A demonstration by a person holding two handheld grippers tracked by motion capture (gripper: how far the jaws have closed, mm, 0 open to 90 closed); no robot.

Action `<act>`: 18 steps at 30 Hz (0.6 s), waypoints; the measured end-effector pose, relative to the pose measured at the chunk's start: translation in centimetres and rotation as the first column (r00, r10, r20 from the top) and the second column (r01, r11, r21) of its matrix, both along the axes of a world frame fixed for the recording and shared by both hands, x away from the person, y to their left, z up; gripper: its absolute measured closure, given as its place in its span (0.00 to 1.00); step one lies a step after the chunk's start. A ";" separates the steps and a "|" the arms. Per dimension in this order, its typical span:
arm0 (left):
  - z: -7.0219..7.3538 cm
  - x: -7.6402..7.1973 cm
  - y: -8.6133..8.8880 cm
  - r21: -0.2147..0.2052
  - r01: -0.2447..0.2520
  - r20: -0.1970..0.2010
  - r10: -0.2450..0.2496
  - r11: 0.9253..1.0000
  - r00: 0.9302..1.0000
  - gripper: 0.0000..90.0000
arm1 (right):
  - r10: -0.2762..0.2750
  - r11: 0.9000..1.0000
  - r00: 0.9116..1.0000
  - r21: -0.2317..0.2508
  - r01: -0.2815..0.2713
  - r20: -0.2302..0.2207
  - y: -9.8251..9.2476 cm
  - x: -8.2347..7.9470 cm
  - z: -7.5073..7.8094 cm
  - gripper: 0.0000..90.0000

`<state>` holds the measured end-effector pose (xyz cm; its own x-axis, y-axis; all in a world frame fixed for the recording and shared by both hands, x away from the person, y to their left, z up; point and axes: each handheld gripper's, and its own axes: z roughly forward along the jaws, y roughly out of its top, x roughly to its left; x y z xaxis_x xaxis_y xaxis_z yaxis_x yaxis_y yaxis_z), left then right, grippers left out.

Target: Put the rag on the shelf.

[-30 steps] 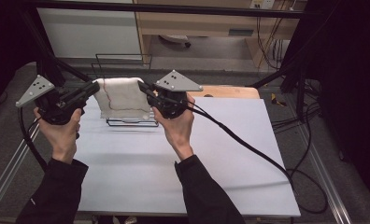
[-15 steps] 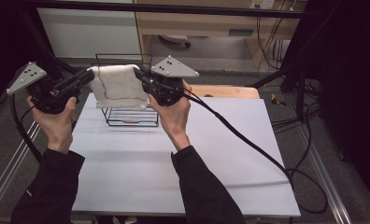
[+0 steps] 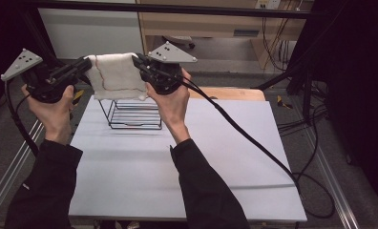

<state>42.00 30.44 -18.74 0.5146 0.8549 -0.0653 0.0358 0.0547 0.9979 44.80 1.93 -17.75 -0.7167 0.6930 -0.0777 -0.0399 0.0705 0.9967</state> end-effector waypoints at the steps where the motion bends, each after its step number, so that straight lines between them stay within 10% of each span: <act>1: 0.1 0.1 0.0 0.003 -0.001 0.001 0.001 1.000 1.000 0.92 | -0.002 1.000 1.000 0.001 0.002 0.003 0.1 0.1 0.1 0.93; 18: 2.0 2.2 0.2 -0.009 -0.027 0.010 0.027 1.000 1.000 0.92 | -0.019 1.000 1.000 0.007 0.019 0.025 0.8 1.7 2.1 0.93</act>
<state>44.19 30.61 -16.76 0.4918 0.8681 -0.0675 0.0239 0.0641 0.9977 46.52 2.71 -15.65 -0.7013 0.7071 -0.0905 -0.0635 0.0645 0.9959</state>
